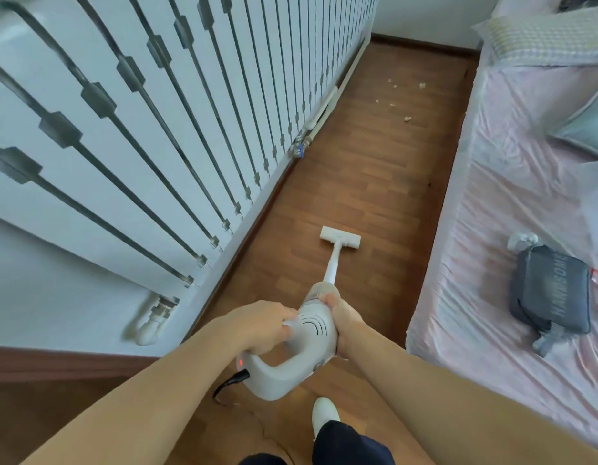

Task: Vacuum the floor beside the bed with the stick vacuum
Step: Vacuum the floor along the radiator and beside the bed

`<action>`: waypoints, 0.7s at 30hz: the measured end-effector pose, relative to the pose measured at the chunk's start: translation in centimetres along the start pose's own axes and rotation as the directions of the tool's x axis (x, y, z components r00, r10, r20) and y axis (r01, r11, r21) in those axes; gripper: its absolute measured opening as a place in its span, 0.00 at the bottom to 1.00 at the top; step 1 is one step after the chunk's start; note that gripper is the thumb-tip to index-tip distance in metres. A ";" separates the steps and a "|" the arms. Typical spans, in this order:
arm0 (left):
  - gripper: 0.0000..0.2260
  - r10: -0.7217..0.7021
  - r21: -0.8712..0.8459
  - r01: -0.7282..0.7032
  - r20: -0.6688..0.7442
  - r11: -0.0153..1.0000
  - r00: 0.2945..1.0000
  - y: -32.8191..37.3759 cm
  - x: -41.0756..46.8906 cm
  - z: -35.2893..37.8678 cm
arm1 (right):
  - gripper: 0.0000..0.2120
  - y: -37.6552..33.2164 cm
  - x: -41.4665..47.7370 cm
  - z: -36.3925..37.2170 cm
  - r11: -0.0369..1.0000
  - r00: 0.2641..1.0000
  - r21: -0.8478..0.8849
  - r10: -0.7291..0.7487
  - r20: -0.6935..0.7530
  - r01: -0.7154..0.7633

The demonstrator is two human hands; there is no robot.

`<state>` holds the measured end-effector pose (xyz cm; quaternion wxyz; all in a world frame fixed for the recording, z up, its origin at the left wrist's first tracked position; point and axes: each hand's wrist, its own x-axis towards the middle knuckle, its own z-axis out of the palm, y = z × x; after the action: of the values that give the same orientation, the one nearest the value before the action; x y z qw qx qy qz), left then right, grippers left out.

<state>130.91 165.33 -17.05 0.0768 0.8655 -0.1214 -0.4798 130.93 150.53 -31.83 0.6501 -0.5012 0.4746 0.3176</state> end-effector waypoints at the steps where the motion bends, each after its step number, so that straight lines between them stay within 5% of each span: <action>1: 0.20 0.006 -0.006 -0.006 0.012 1.000 1.000 0.0 0.2 -0.4 | 0.32 -0.3 0.1 0.0 1.000 1.000 -0.013 0.013 -0.011 -0.013; 21: 0.21 0.043 -0.098 -0.036 0.067 0.995 0.997 -0.4 3.5 -0.2 | 0.18 -2.5 -0.5 -0.6 0.989 0.996 -0.116 0.089 -0.020 -0.091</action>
<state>132.91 164.72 -19.90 0.1238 0.8412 -0.1176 -0.5130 132.81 149.28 -30.47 0.6012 -0.5189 0.4823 0.3698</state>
